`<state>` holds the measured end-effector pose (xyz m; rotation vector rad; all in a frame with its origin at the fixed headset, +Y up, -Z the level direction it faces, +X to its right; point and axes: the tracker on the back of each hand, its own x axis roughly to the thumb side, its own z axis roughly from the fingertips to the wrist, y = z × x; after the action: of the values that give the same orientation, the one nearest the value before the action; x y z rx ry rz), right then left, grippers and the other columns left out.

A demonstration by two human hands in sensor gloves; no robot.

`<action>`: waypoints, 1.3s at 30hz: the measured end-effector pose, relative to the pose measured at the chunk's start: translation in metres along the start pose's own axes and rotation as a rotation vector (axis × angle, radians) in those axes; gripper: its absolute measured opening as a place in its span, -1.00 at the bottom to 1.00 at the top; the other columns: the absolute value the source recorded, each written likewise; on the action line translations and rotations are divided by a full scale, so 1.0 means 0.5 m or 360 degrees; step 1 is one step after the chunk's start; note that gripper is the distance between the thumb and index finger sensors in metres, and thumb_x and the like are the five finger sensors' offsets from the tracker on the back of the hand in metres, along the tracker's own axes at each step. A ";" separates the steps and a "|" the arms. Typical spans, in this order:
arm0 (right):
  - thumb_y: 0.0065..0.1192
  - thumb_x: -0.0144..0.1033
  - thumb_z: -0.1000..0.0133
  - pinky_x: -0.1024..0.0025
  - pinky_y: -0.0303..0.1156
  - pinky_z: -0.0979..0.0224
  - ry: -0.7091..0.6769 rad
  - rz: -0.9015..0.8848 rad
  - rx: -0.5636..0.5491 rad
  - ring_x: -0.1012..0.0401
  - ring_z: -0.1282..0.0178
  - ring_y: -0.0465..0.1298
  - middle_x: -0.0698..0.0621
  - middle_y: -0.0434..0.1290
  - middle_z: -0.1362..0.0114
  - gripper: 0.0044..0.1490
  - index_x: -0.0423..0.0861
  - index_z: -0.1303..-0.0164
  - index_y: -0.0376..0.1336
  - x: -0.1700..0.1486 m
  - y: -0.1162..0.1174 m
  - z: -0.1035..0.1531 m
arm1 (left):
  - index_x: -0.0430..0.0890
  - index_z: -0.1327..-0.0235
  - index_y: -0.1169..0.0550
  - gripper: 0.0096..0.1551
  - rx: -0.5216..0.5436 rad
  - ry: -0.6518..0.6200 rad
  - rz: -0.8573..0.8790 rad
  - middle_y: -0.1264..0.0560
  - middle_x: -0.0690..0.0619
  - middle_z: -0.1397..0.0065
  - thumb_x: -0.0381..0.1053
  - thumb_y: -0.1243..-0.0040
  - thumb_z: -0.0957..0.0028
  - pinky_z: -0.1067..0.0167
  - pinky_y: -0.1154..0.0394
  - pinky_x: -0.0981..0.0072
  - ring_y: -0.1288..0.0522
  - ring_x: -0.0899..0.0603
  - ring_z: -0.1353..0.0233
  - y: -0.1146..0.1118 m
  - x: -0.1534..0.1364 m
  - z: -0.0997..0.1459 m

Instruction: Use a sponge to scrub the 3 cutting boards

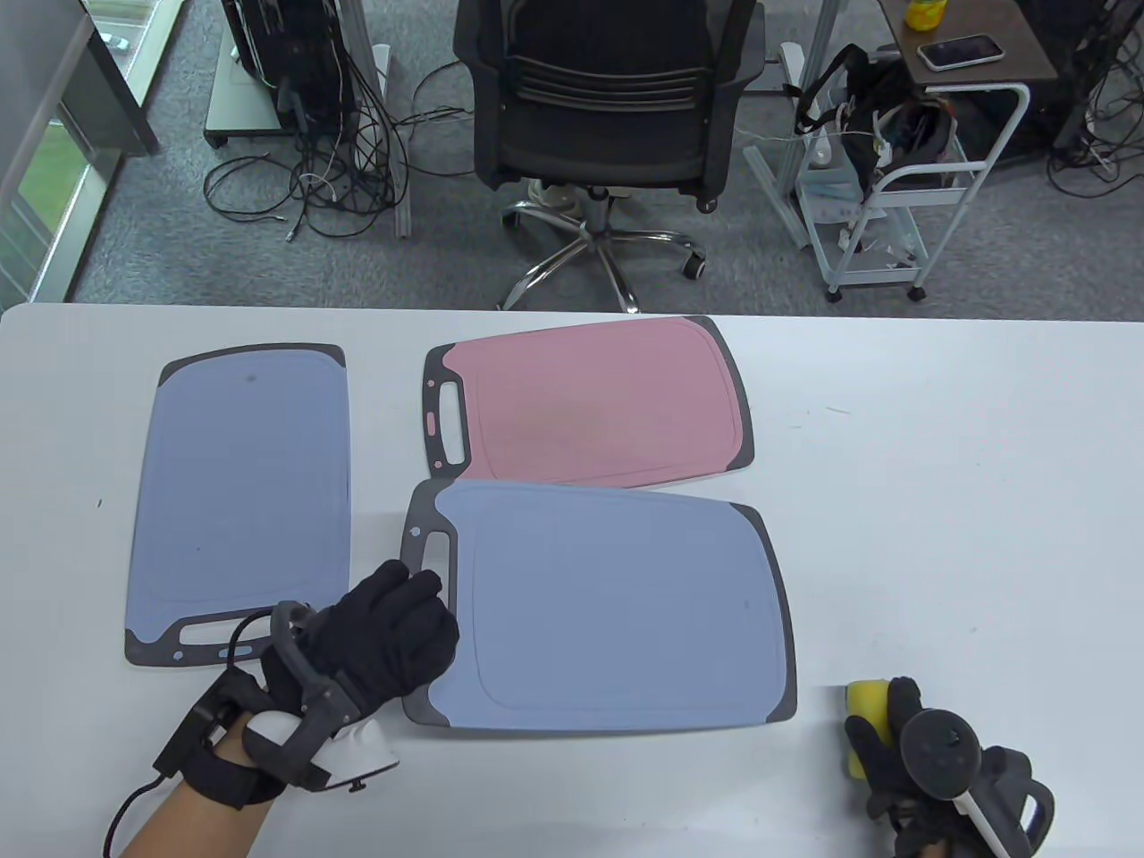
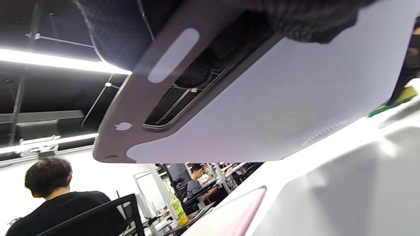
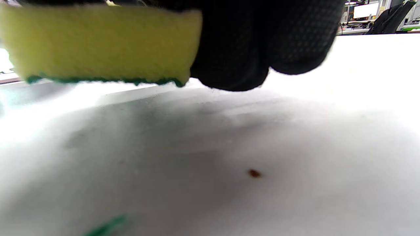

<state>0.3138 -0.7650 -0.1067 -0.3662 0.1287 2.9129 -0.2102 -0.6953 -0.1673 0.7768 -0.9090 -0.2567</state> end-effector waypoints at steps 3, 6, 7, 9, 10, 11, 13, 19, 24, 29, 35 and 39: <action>0.15 0.28 -0.08 0.10 0.52 -0.12 0.0004 -0.0041 0.0016 0.12 0.05 0.58 -0.07 0.49 -0.17 0.01 -0.19 -0.57 0.16 -0.005 -0.003 0.000 | 0.14 -0.10 -0.51 -0.53 -0.0021 0.0024 -0.0076 -0.58 0.20 -0.22 0.29 -0.23 0.01 -0.33 -0.59 -0.12 -0.63 -0.09 -0.38 -0.041 -0.046 -0.044; 0.15 0.28 -0.08 0.10 0.52 -0.12 0.0010 -0.0093 -0.0046 0.12 0.05 0.58 -0.08 0.49 -0.17 0.01 -0.19 -0.57 0.17 -0.012 -0.012 0.003 | 0.13 -0.10 -0.50 -0.53 -0.0065 0.0033 -0.0143 -0.57 0.17 -0.23 0.28 -0.24 0.01 -0.35 -0.57 -0.12 -0.62 -0.10 -0.39 -0.098 -0.085 -0.101; 0.15 0.28 -0.08 0.10 0.52 -0.12 0.0014 -0.0105 -0.0054 0.12 0.05 0.58 -0.07 0.49 -0.17 0.01 -0.19 -0.57 0.17 -0.014 -0.013 0.004 | 0.13 -0.10 -0.50 -0.53 -0.0094 0.0048 -0.0138 -0.57 0.17 -0.23 0.27 -0.24 0.01 -0.35 -0.56 -0.13 -0.61 -0.10 -0.39 -0.121 -0.097 -0.118; 0.15 0.28 -0.08 0.10 0.52 -0.12 0.0022 -0.0138 -0.0054 0.12 0.04 0.58 -0.07 0.49 -0.17 0.01 -0.19 -0.57 0.16 -0.017 -0.015 0.004 | 0.13 -0.10 -0.50 -0.54 -0.0132 0.0062 -0.0129 -0.57 0.16 -0.23 0.27 -0.24 0.01 -0.35 -0.57 -0.13 -0.62 -0.11 -0.39 -0.159 -0.117 -0.146; 0.15 0.28 -0.08 0.10 0.52 -0.12 0.0018 -0.0153 -0.0058 0.12 0.04 0.58 -0.07 0.49 -0.17 0.01 -0.19 -0.57 0.16 -0.017 -0.016 0.004 | 0.13 -0.10 -0.50 -0.54 -0.0148 0.0063 -0.0133 -0.57 0.16 -0.23 0.27 -0.24 0.01 -0.35 -0.57 -0.12 -0.62 -0.10 -0.39 -0.176 -0.125 -0.156; 0.15 0.28 -0.08 0.10 0.52 -0.12 0.0011 -0.0159 -0.0066 0.12 0.05 0.58 -0.08 0.49 -0.17 0.01 -0.19 -0.57 0.17 -0.016 -0.016 0.002 | 0.13 -0.10 -0.50 -0.53 -0.0164 0.0060 -0.0140 -0.57 0.16 -0.23 0.27 -0.24 0.01 -0.35 -0.57 -0.12 -0.61 -0.10 -0.39 -0.196 -0.134 -0.169; 0.15 0.28 -0.09 0.10 0.52 -0.12 -0.0005 -0.0148 -0.0070 0.12 0.05 0.58 -0.07 0.49 -0.17 0.01 -0.19 -0.57 0.17 -0.014 -0.017 0.000 | 0.14 -0.10 -0.50 -0.53 -0.0195 0.0070 -0.0143 -0.57 0.17 -0.23 0.27 -0.24 0.01 -0.35 -0.56 -0.12 -0.61 -0.10 -0.40 -0.227 -0.146 -0.185; 0.15 0.28 -0.09 0.10 0.52 -0.12 -0.0032 -0.0147 -0.0066 0.12 0.04 0.58 -0.07 0.49 -0.17 0.01 -0.19 -0.57 0.17 -0.012 -0.013 -0.003 | 0.17 -0.14 -0.46 -0.52 -0.0475 0.0196 -0.0158 -0.53 0.22 -0.29 0.29 -0.21 -0.01 -0.39 -0.53 -0.07 -0.57 -0.08 -0.46 -0.332 -0.174 -0.186; 0.14 0.28 -0.08 0.10 0.52 -0.12 -0.0046 -0.0170 -0.0065 0.12 0.04 0.58 -0.07 0.49 -0.17 0.01 -0.18 -0.57 0.16 -0.012 -0.011 -0.002 | 0.23 -0.45 -0.23 -0.21 -0.1214 0.0084 -0.0481 -0.39 0.29 -0.56 0.29 -0.33 -0.02 -0.46 -0.47 -0.07 -0.43 -0.09 -0.61 -0.417 -0.165 -0.154; 0.14 0.28 -0.09 0.10 0.52 -0.12 -0.0051 -0.0183 -0.0065 0.12 0.04 0.58 -0.07 0.49 -0.17 0.01 -0.19 -0.57 0.17 -0.013 -0.007 -0.001 | 0.16 -0.54 -0.09 -0.12 -0.1543 0.0156 -0.0415 -0.25 0.21 -0.68 0.11 -0.31 -0.06 -0.48 -0.40 -0.18 -0.36 -0.15 -0.65 -0.455 -0.155 -0.154; 0.14 0.28 -0.08 0.11 0.52 -0.12 -0.0070 -0.0201 -0.0050 0.12 0.05 0.58 -0.07 0.49 -0.17 0.01 -0.19 -0.56 0.17 -0.006 -0.004 0.005 | 0.04 -0.64 0.08 0.01 -0.1739 0.0217 -0.0349 -0.02 -0.09 -0.78 0.03 -0.22 -0.07 -0.49 -0.36 -0.22 -0.28 -0.25 -0.69 -0.448 -0.153 -0.125; 0.14 0.28 -0.09 0.11 0.52 -0.12 -0.0074 -0.0213 -0.0048 0.12 0.05 0.58 -0.07 0.49 -0.17 0.01 -0.19 -0.57 0.17 -0.007 -0.004 0.006 | -0.01 -0.66 0.07 0.02 -0.1803 0.0375 -0.0313 -0.06 -0.11 -0.78 0.14 -0.17 -0.06 -0.48 -0.35 -0.23 -0.29 -0.27 -0.67 -0.403 -0.147 -0.095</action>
<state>0.3170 -0.7634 -0.1033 -0.2995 0.0508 2.7913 -0.1944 -0.7764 -0.3705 -0.1669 -0.3419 -0.7497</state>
